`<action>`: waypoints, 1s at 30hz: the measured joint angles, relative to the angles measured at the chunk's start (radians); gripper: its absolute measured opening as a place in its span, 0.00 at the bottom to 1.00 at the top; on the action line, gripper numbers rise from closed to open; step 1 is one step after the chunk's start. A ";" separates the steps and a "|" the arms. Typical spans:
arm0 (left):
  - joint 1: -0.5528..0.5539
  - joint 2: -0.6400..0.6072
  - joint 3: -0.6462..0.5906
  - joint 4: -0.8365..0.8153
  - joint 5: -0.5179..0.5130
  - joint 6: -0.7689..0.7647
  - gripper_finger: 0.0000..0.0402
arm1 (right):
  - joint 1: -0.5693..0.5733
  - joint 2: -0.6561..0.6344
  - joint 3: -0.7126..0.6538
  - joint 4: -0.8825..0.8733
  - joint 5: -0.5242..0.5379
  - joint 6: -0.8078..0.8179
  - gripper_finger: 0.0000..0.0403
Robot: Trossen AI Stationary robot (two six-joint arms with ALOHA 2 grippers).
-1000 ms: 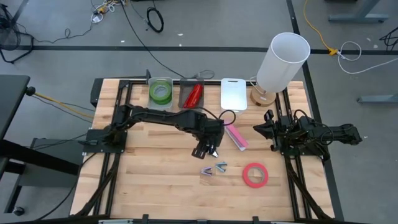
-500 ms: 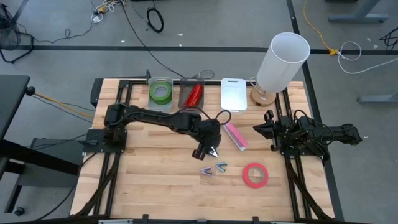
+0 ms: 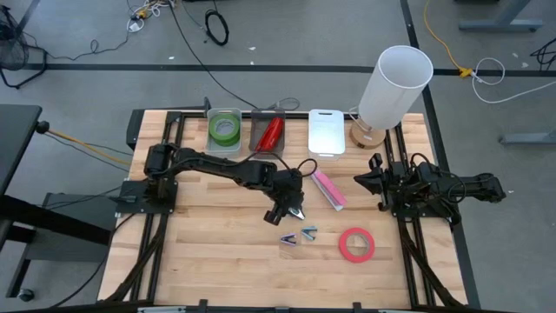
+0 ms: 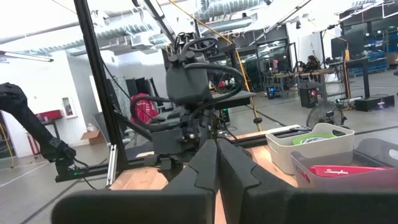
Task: Pick and place Stapler, Stapler remover, tape
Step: Put the top light blue staple remover into the white bin
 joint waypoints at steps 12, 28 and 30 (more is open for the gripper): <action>0.011 0.000 -0.063 0.088 -0.002 0.040 0.51 | 0.000 0.000 0.000 0.000 0.000 0.000 0.04; 0.021 0.060 -0.074 0.127 0.029 0.014 0.51 | 0.000 0.000 0.000 0.000 0.000 0.000 0.04; 0.021 0.065 -0.074 0.113 0.029 0.012 0.49 | 0.000 0.000 0.000 0.000 0.000 0.000 0.04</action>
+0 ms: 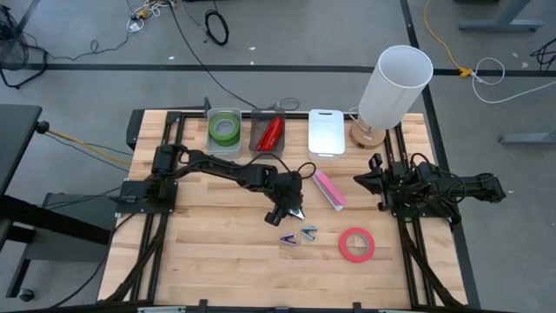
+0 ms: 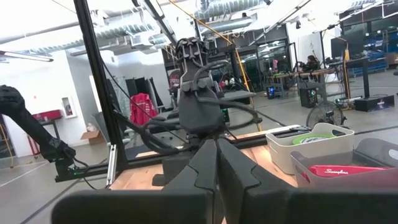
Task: Pick and place Stapler, Stapler remover, tape
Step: Put the top light blue staple remover into the white bin
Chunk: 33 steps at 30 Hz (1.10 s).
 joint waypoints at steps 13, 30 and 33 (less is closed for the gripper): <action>0.000 0.008 0.000 -0.015 -0.008 0.000 0.32 | 0.000 0.000 0.000 0.000 0.000 0.000 0.04; 0.000 0.008 0.000 -0.030 -0.042 0.000 0.16 | 0.000 0.000 0.000 0.000 0.000 0.000 0.04; 0.000 0.008 0.000 -0.030 -0.042 0.000 0.14 | 0.000 0.000 0.000 0.000 0.000 0.000 0.04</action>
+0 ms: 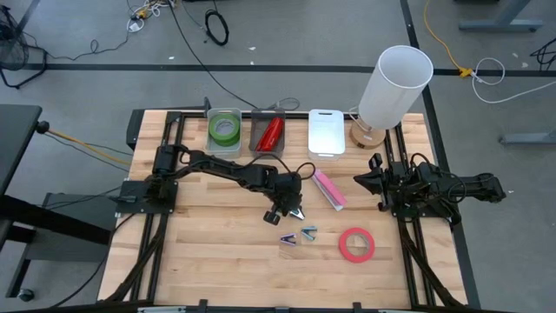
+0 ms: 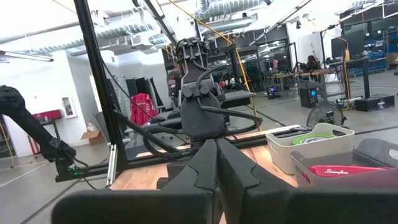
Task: Pick and place Stapler, Stapler remover, tape
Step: Put the top light blue staple remover into the white bin
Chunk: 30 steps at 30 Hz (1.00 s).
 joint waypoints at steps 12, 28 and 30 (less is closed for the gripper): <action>0.000 0.000 0.000 0.000 0.000 0.000 0.05 | 0.000 0.000 0.000 0.000 0.000 0.000 0.04; -0.003 0.000 0.085 -0.194 -0.062 0.027 0.01 | 0.000 0.000 0.000 0.000 0.000 0.000 0.04; -0.003 -0.001 0.118 -0.245 -0.077 0.037 0.01 | 0.000 0.000 0.000 0.000 0.000 0.000 0.04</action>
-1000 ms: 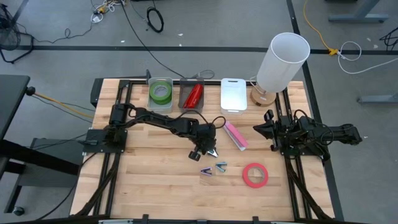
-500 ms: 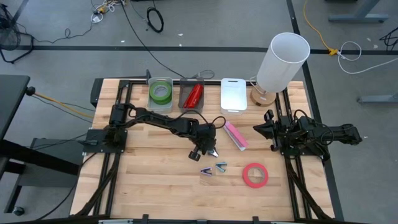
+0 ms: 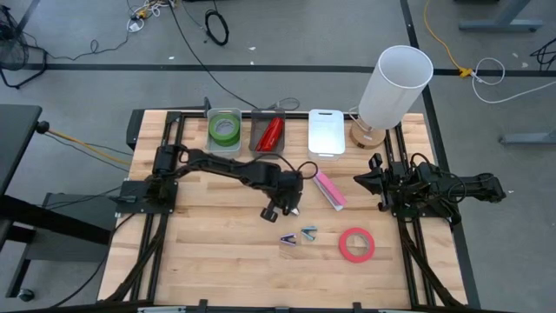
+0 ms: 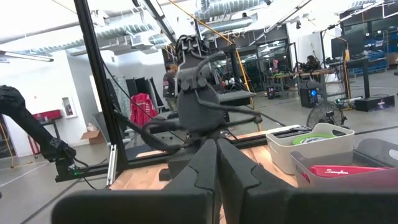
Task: Pick and place Stapler, Stapler remover, tape
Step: Put the top light blue staple remover into the white bin
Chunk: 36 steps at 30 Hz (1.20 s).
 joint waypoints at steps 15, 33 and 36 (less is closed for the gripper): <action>0.000 -0.001 0.196 -0.315 -0.232 0.080 0.01 | 0.000 0.000 0.000 0.000 0.000 0.000 0.04; 0.081 -0.001 0.367 -0.227 -0.246 0.061 0.01 | 0.000 0.000 0.000 0.000 0.000 0.000 0.04; 0.112 -0.001 0.410 -0.227 -0.232 0.058 0.00 | 0.000 0.000 0.000 0.000 0.000 0.000 0.04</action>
